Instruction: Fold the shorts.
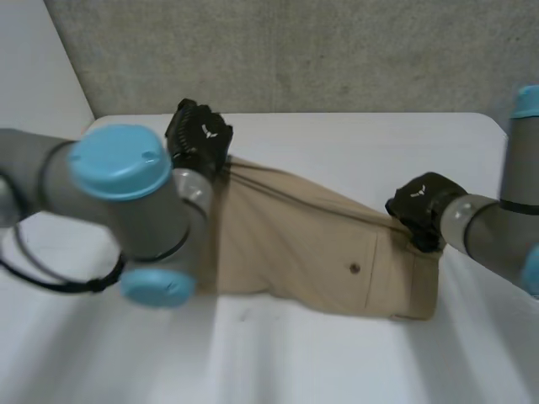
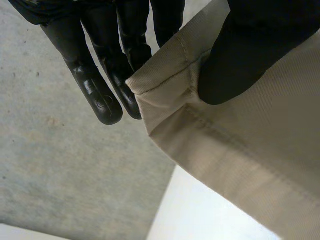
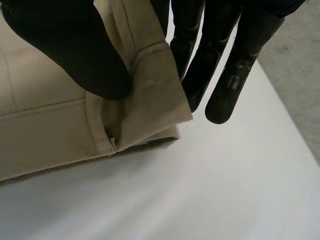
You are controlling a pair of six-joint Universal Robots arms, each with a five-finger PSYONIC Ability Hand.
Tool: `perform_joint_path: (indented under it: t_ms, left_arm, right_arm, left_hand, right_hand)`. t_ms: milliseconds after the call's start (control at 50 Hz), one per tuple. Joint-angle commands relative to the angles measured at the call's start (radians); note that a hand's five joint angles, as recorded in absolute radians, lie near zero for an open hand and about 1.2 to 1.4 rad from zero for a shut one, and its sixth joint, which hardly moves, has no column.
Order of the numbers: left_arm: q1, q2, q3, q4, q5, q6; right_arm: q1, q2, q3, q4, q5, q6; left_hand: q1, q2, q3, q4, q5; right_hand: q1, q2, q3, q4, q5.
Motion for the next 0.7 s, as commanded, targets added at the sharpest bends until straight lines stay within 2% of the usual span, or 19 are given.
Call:
perform_joint_path:
  t_ms: [20,100,220,360,480,500,520,540,560,580,600,620,700]
  left_arm:
    - [0.048,-0.239,0.242,0.07,0.009,0.033]
    - [0.064,-0.33,0.31,0.11,0.044,0.033]
    - [0.071,-0.406,0.321,0.19,0.158,0.032]
    - [0.068,-0.458,0.327,0.303,0.197,0.032]
    - [0.062,-0.472,0.325,0.375,0.222,0.032]
    - [0.061,-0.472,0.322,0.377,0.222,0.03]
    - [0.059,-0.472,0.319,0.379,0.221,0.029]
    - [0.059,-0.472,0.319,0.379,0.221,0.029]
    - [0.059,-0.472,0.318,0.379,0.219,0.027]
    - [0.058,-0.471,0.316,0.38,0.217,0.026]
    - [0.058,-0.471,0.316,0.38,0.217,0.025]
    - [0.05,-0.462,0.307,0.386,0.217,0.024]
    - [0.041,-0.426,0.295,0.403,0.217,0.024]
  right_arm:
    - [0.041,0.148,-0.127,-0.102,0.101,-0.001]
    - [0.049,0.225,-0.181,-0.145,0.109,-0.003]
    - [0.062,0.311,-0.228,-0.183,0.117,-0.026]
    - [0.064,0.336,-0.216,-0.349,0.172,-0.052]
    - [0.068,0.333,-0.205,-0.407,0.218,-0.11]
    - [0.068,0.333,-0.205,-0.412,0.219,-0.116]
    - [0.068,0.333,-0.205,-0.414,0.219,-0.116]
    - [0.068,0.333,-0.211,-0.418,0.221,-0.116]
    - [0.068,0.333,-0.211,-0.418,0.221,-0.116]
    - [0.067,0.33,-0.219,-0.424,0.225,-0.11]
    - [0.067,0.316,-0.222,-0.444,0.227,-0.098]
    - [0.065,0.29,-0.224,-0.475,0.227,-0.072]
    - [0.058,0.185,-0.204,-0.529,0.224,0.008]
  left_hand:
    - [0.274,0.2,0.205,0.201,0.257]
    - [0.274,0.2,0.205,0.201,0.257]
    - [0.274,0.2,0.205,0.201,0.257]
    - [0.274,0.2,0.205,0.201,0.257]
    - [0.274,0.2,0.205,0.201,0.257]
    - [0.054,-0.021,-0.015,-0.02,0.036]
    - [-0.056,-0.131,-0.125,-0.13,-0.073]
    - [-0.057,-0.132,-0.126,-0.131,-0.074]
    - [-0.145,-0.219,-0.213,-0.218,-0.162]
    - [-0.334,-0.409,-0.403,-0.408,-0.351]
    - [-0.336,-0.411,-0.405,-0.41,-0.353]
    - [-0.938,-1.012,-1.007,-1.011,-0.955]
    - [-0.948,-1.022,-1.017,-1.021,-0.965]
  right_hand:
    - [0.431,0.224,0.212,0.205,0.232]
    - [0.431,0.224,0.212,0.205,0.232]
    - [0.431,0.224,0.212,0.205,0.232]
    - [0.431,0.224,0.212,0.205,0.232]
    - [0.431,0.224,0.212,0.205,0.232]
    - [0.234,0.027,0.015,0.008,0.035]
    - [-0.006,-0.213,-0.225,-0.232,-0.205]
    - [-0.502,-0.709,-0.722,-0.728,-0.702]
    - [-0.507,-0.714,-0.727,-0.733,-0.707]
    - [-0.791,-0.998,-1.01,-1.017,-0.99]
    - [-0.791,-0.998,-1.01,-1.017,-0.99]
    - [-0.791,-0.998,-1.01,-1.017,-0.99]
    - [-0.791,-0.998,-1.01,-1.017,-0.99]
